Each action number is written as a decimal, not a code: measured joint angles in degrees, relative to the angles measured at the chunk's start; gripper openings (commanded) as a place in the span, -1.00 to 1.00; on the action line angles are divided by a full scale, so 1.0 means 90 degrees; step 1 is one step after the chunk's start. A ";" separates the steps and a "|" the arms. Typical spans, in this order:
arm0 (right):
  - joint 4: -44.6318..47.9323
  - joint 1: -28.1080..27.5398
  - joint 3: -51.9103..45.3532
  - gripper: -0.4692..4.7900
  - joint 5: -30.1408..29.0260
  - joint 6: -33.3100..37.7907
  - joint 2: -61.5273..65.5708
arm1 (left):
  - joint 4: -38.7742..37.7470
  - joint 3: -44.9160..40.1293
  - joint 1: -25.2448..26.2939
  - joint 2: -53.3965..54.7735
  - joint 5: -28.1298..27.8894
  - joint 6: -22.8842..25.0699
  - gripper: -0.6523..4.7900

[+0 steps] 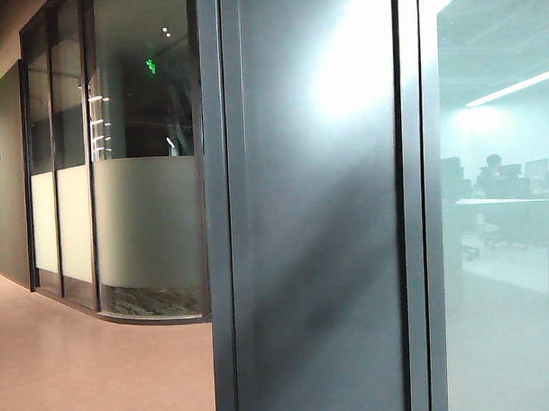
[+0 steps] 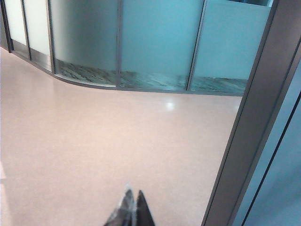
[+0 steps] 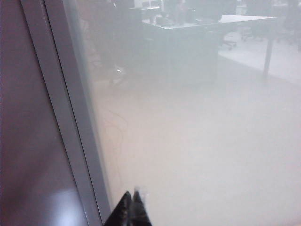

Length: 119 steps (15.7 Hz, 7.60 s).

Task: Raise the arm to find the leftmost switch on the wall and turn on the lights.

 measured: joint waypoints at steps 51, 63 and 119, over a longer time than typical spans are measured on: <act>0.3303 0.2713 1.2619 -0.82 -0.3162 0.0272 1.1057 | 0.4245 0.7798 -0.0857 0.7698 0.4954 -0.2531 -0.78; 0.3293 0.2788 1.2835 -0.82 -0.2769 0.0270 1.1936 | 0.4245 0.7798 -0.0857 0.7701 0.4952 -0.2531 -0.78; -0.3650 0.1343 0.6443 -0.82 -0.0641 -0.1180 0.1491 | 0.3560 0.7793 -0.0874 0.7597 0.5833 -0.3242 -0.78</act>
